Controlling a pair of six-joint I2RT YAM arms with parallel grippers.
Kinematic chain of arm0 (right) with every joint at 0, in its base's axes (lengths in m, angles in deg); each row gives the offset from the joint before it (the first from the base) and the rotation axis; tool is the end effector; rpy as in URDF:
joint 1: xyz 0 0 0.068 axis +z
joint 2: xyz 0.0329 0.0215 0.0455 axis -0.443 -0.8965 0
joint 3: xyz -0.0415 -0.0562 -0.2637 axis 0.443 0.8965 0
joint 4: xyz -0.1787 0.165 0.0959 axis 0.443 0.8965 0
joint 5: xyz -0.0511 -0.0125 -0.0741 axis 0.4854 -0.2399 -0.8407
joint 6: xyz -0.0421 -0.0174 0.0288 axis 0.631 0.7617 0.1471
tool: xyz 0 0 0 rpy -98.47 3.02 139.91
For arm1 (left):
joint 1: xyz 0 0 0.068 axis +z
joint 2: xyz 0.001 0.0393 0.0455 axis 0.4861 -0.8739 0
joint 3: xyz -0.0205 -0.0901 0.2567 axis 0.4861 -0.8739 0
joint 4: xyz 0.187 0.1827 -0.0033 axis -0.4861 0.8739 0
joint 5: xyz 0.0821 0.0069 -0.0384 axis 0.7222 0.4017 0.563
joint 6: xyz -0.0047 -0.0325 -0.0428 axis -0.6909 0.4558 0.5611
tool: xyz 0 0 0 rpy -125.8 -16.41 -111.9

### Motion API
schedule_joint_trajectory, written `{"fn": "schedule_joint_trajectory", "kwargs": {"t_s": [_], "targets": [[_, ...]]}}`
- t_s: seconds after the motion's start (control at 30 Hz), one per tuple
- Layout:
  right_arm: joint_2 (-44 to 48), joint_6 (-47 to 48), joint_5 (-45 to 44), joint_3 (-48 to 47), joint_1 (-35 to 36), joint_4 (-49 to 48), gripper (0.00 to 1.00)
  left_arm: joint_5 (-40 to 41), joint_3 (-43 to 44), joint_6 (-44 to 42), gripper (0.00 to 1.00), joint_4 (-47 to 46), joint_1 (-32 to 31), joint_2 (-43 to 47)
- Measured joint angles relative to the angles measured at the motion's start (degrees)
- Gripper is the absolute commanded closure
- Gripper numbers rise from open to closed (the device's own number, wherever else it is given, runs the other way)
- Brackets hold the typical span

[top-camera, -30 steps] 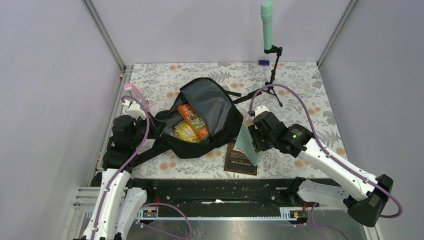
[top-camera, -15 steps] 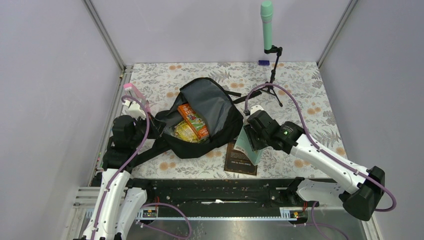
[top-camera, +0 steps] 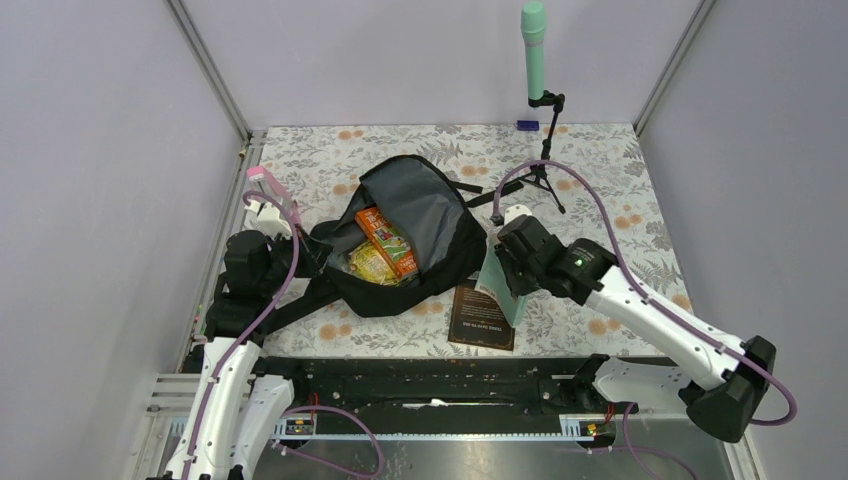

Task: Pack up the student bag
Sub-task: Pick up the book from the center of the board.

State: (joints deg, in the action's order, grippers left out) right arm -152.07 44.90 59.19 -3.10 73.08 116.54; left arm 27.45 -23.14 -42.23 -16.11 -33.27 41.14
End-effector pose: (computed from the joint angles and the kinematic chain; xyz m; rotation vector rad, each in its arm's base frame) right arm 0.1590 0.1557 0.3041 -0.5377 2.3939 0.1569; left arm 0.1442 -0.0227 0.3013 -0.0497 1.9752 -0.6201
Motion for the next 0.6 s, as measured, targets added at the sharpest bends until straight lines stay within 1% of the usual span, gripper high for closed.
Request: {"fn": "schedule_joint_trajectory", "kwargs": {"t_s": [0.13, 0.3, 0.47, 0.6], "targets": [[3.4, 0.0, -0.2, -4.5, 0.0, 3.7, 1.00, -0.3, 0.0, 0.0, 1.00, -0.1, 0.0, 0.0], [8.7, -0.4, 0.7, -11.3, 0.0, 3.3, 1.00, -0.6, 0.0, 0.0, 1.00, -0.4, 0.0, 0.0], [11.0, -0.6, 2.6, -13.5, 0.9, -3.0, 1.00, -0.8, 0.0, 0.0, 1.00, -0.4, 0.0, 0.0], [8.1, -0.3, 2.2, -13.4, 4.2, -11.2, 1.00, -1.0, 0.0, 0.0, 1.00, -0.7, 0.0, 0.0]]}}
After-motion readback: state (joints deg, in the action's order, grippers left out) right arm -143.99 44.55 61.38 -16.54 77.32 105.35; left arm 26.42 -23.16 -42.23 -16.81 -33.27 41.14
